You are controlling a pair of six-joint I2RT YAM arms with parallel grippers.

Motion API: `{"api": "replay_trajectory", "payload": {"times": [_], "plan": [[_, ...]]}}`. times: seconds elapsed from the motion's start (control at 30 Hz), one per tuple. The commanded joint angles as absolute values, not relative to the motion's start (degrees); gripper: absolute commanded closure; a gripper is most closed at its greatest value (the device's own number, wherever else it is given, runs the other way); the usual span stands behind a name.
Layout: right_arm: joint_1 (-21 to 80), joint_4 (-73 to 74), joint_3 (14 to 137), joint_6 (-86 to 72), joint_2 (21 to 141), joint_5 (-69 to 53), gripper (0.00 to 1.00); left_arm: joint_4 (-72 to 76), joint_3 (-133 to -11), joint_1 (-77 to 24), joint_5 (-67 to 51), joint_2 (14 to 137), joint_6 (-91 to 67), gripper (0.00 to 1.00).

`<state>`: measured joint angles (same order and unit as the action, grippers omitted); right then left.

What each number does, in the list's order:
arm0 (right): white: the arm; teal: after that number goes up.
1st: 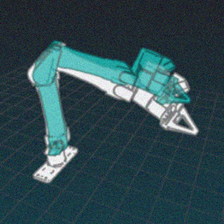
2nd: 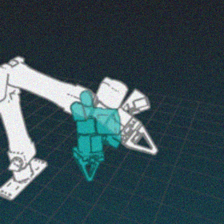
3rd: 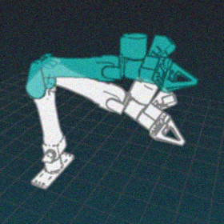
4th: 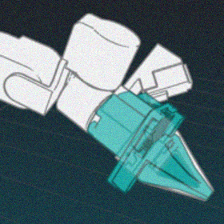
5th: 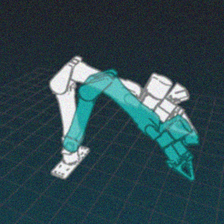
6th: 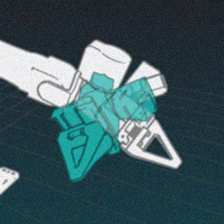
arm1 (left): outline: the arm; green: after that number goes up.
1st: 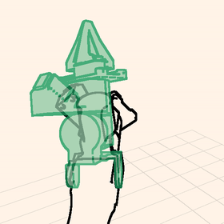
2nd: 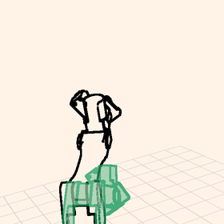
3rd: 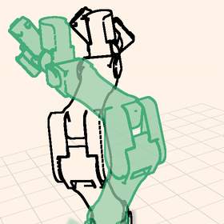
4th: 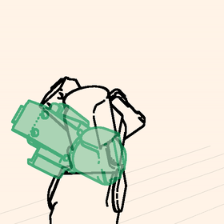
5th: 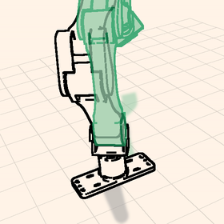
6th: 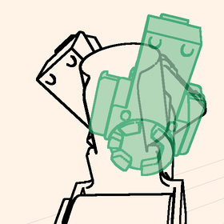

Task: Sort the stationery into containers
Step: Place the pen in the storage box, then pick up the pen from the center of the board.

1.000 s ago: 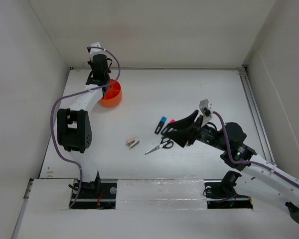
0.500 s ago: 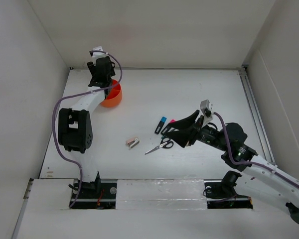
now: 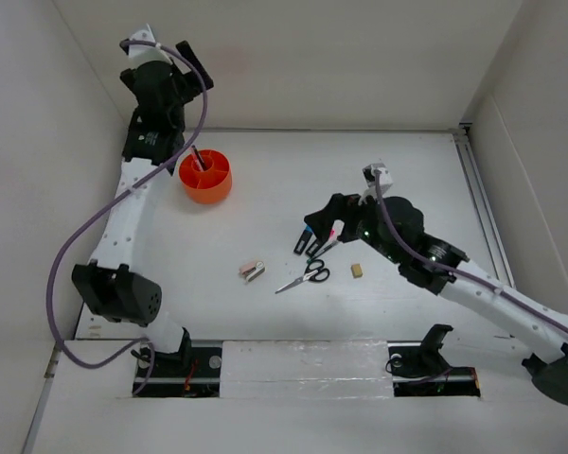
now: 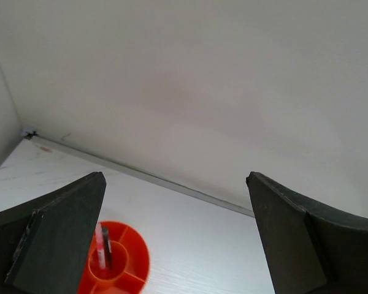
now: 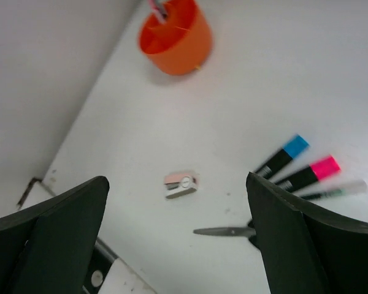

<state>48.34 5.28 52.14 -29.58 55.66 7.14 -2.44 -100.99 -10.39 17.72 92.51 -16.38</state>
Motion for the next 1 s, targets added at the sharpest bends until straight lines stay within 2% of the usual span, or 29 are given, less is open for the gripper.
{"api": "replay_trajectory", "payload": {"times": [0.0,0.1,0.13,0.3,0.37,0.47,0.67,0.83,0.97], "plan": [[47.29,21.77,59.04,-37.86,62.12,23.18,0.00,-16.50,-104.51,-10.37,11.00,84.40,-22.85,0.00],[43.62,27.77,60.64,-47.62,68.01,25.93,0.05,-19.60,-98.20,-10.37,5.72,78.86,-24.07,0.00],[42.72,27.77,60.64,-48.51,69.07,25.41,0.08,-19.60,-92.08,-10.37,4.84,74.23,-24.78,0.00],[39.29,36.62,63.19,-63.61,77.25,30.40,0.10,-19.60,-75.61,-10.37,2.12,62.42,-24.26,0.00],[36.40,36.65,63.72,-65.73,79.96,29.80,0.16,-19.60,-69.47,-10.37,-0.51,58.73,-23.21,0.00],[34.01,33.68,63.11,-66.27,82.60,25.93,0.17,-19.60,-62.79,-10.37,-2.54,54.86,-21.98,0.00],[32.35,37.51,66.35,-72.76,89.37,26.46,0.24,-18.28,-56.87,-10.37,-0.88,51.34,-21.45,0.00],[32.34,41.74,73.90,-77.42,98.68,24.70,0.29,-19.51,-55.55,-10.37,2.90,47.92,-21.45,0.00],[33.66,49.03,77.43,-84.79,101.86,25.92,0.30,-19.51,-53.09,-10.37,4.13,44.30,-21.45,0.00]]}}
